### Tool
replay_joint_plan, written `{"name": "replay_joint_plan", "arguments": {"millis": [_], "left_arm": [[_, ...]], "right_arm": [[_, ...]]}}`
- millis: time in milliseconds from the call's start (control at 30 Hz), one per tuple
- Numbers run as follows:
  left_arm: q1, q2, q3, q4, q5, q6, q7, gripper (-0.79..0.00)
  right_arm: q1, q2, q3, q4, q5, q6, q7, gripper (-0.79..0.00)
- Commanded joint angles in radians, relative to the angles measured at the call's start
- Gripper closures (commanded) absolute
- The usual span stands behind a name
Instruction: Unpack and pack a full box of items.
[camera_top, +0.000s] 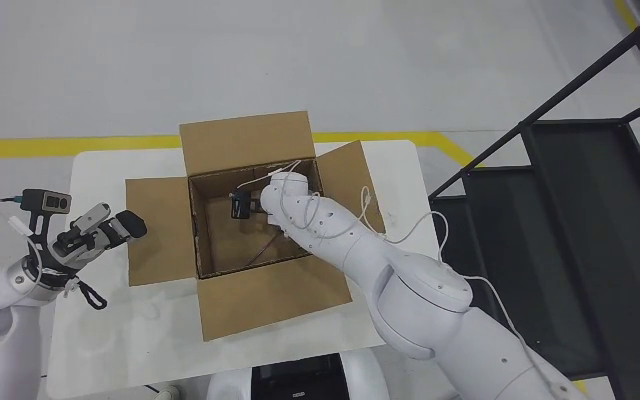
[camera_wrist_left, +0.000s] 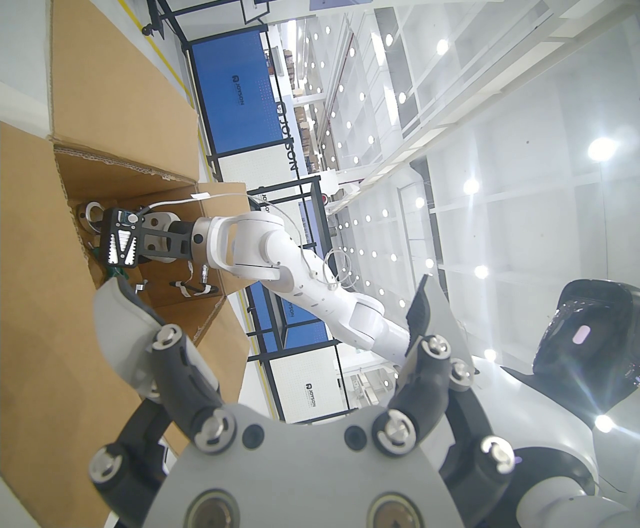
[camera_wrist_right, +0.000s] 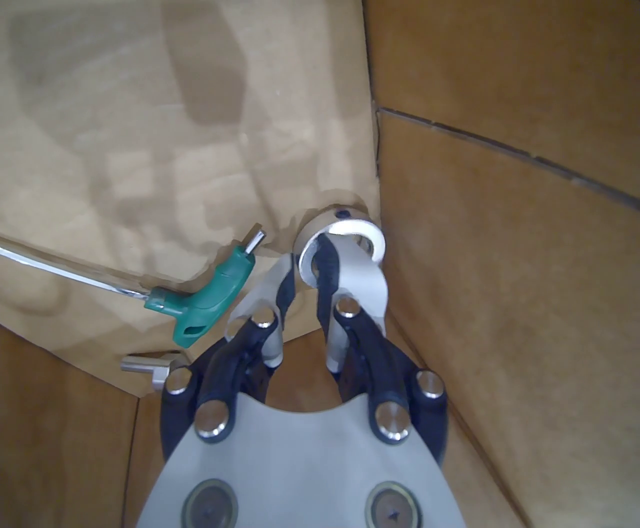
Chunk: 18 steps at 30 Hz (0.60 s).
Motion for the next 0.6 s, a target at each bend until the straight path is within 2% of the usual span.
{"name": "replay_joint_plan", "arguments": {"millis": [0, 267, 567], "left_arm": [[0.0, 0.0, 0.0, 0.0, 0.0, 0.0, 0.0, -0.785], [0.0, 0.0, 0.0, 0.0, 0.0, 0.0, 0.0, -0.785], [0.0, 0.0, 0.0, 0.0, 0.0, 0.0, 0.0, -0.785]], "right_arm": [[0.002, -0.006, -0.003, 0.011, -0.003, -0.006, -0.002, 0.0], [0.013, -0.025, -0.005, 0.043, -0.006, -0.023, -0.015, 0.0], [0.014, -0.022, 0.012, 0.038, 0.01, -0.068, -0.045, 0.0]]}}
